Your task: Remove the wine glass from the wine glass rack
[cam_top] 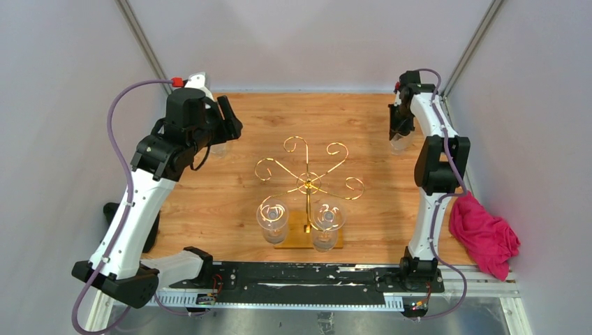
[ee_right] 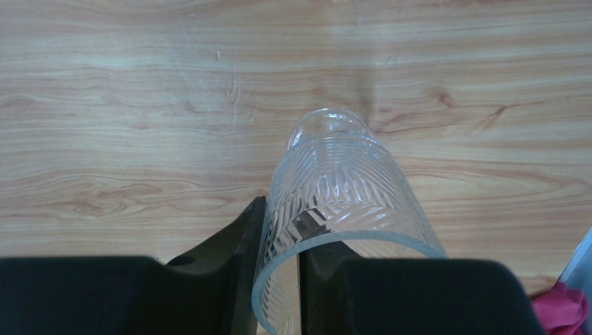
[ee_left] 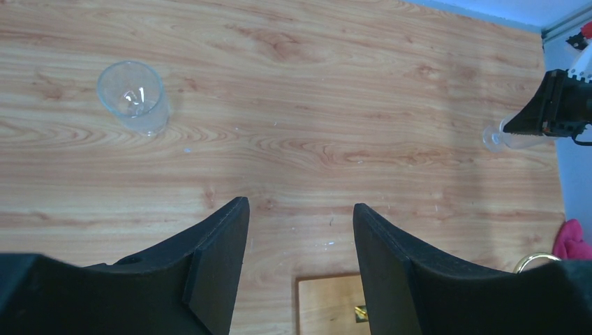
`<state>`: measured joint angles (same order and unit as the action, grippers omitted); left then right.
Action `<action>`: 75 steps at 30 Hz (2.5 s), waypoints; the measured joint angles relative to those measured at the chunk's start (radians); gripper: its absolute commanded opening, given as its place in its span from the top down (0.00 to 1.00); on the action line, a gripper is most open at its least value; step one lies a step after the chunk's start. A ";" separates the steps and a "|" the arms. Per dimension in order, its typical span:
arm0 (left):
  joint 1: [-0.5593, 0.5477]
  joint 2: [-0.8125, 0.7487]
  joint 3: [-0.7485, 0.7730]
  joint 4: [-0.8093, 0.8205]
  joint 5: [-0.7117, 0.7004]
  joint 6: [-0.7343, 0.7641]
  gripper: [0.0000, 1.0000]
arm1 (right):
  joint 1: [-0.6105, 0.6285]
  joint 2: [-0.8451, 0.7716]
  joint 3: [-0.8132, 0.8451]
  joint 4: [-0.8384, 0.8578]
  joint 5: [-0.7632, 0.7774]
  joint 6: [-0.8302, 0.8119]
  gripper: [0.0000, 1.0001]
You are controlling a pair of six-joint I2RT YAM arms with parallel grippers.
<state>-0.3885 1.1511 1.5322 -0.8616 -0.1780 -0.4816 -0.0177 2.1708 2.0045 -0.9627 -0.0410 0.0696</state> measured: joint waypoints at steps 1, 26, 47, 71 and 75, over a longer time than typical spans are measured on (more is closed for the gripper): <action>0.000 0.001 -0.001 0.000 0.000 0.000 0.38 | 0.000 0.000 -0.010 0.007 0.000 -0.001 1.00; 0.000 0.002 -0.041 0.038 0.020 -0.003 0.36 | 0.000 -0.146 -0.173 0.125 -0.019 0.023 0.50; 0.000 -0.010 -0.070 0.052 0.039 -0.011 0.36 | 0.169 -0.978 -0.386 0.256 -0.237 0.125 0.54; 0.000 -0.175 -0.076 0.053 0.063 -0.049 0.34 | 1.105 -0.864 -0.253 0.100 0.078 0.064 0.46; 0.000 -0.176 -0.080 0.052 0.064 -0.049 0.34 | 1.125 -0.864 -0.256 0.093 0.124 0.064 0.46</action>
<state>-0.3885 0.9752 1.4517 -0.8093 -0.1139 -0.5304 1.1069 1.3064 1.7481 -0.8692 0.0834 0.1337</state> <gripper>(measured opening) 0.664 0.544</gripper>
